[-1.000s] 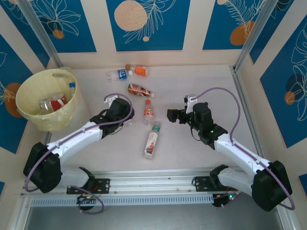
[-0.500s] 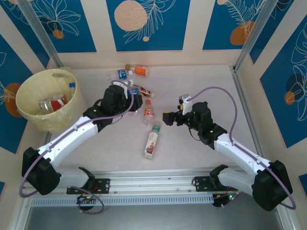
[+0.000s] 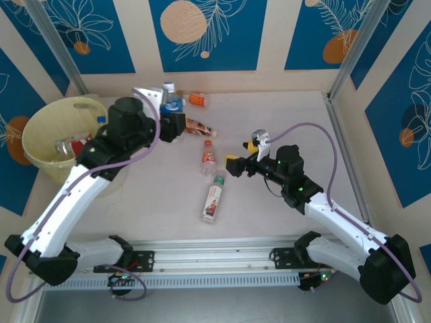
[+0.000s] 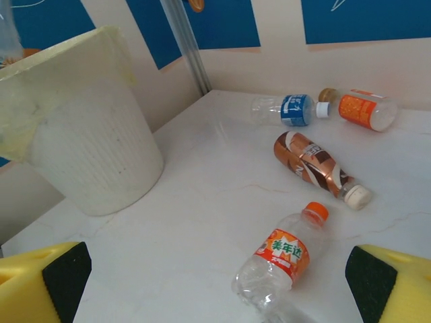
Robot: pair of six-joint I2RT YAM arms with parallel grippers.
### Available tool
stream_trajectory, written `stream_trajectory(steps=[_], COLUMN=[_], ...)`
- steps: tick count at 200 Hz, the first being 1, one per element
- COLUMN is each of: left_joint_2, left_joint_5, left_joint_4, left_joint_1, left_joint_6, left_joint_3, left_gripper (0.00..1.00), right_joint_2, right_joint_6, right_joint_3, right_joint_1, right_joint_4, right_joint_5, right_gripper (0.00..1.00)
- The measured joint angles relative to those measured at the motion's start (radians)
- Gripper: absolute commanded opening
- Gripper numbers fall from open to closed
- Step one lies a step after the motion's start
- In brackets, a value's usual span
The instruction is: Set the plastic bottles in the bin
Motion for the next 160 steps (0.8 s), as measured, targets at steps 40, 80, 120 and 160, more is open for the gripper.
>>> stream_trajectory(steps=[40,80,120,160], left_joint_2=[-0.007,0.000,-0.021,-0.058], left_joint_5=[-0.341,-0.693,-0.795,-0.776], left_joint_4=[-0.131,-0.143,-0.129,-0.122], left_joint_1=[0.008,0.142,0.394,0.585], left_joint_6=[0.083,0.173,0.114,-0.046], left_joint_3=[0.207,0.192,0.053,-0.082], left_gripper=[0.00,0.00,0.00,0.00], right_joint_2=[0.023,0.062,0.077,0.085], right_joint_6=[-0.008,-0.027,-0.054,-0.061], right_joint_3=[0.000,0.005,0.056,0.069], right_joint_1=[0.006,0.008,0.013,0.013], right_joint_4=[0.016,0.014,-0.004,-0.023], right_joint_5=[-0.020,-0.031,-0.041,-0.044], right_gripper=[0.99,0.99,0.99,0.99])
